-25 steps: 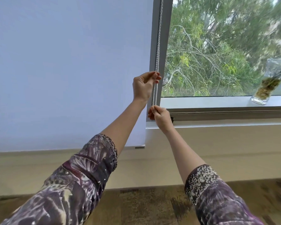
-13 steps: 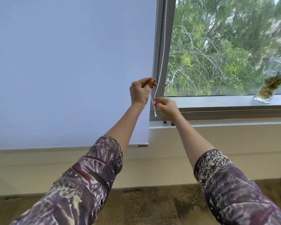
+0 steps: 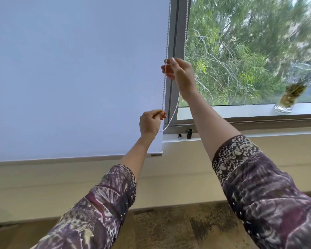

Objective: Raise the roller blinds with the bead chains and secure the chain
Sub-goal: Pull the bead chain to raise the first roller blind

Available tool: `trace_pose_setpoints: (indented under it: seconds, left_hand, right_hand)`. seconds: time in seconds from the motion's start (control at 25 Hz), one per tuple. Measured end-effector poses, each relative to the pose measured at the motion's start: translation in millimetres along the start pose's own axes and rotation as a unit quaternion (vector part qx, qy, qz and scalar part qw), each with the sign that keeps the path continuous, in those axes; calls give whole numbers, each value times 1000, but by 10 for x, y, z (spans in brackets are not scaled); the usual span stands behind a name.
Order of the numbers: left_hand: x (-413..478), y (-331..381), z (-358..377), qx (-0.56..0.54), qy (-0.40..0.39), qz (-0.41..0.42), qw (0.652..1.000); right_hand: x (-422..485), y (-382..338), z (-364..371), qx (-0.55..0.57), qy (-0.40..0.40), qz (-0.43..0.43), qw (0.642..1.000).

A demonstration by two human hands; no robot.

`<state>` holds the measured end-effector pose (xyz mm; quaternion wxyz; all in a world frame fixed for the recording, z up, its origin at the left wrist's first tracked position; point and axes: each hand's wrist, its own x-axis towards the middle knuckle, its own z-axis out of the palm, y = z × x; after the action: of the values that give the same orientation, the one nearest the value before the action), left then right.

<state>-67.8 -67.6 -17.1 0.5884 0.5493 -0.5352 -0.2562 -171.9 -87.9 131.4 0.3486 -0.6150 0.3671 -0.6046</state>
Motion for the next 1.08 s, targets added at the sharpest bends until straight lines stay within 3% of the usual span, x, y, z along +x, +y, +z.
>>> trace_pose_setpoints:
  seconds: [0.28, 0.48, 0.76, 0.92, 1.08]
  left_hand:
    - [-120, -194, -39, 57, -20, -67, 996]
    - [-255, -268, -52, 147, -47, -109, 982]
    - [-295, -366, -98, 247, -98, -161, 950]
    - [-319, -430, -95, 247, -96, -140, 954]
    - [-295, -330, -73, 325, -98, -49, 939]
  right_hand:
    - [123, -355, 226, 34, 1, -41, 999]
    - [310, -659, 285, 100, 46, -68, 992]
    - [437, -743, 302, 63, 77, -134, 986]
    - [367, -581, 232, 53, 67, -134, 987]
    - [320, -424, 168, 37, 77, -126, 988]
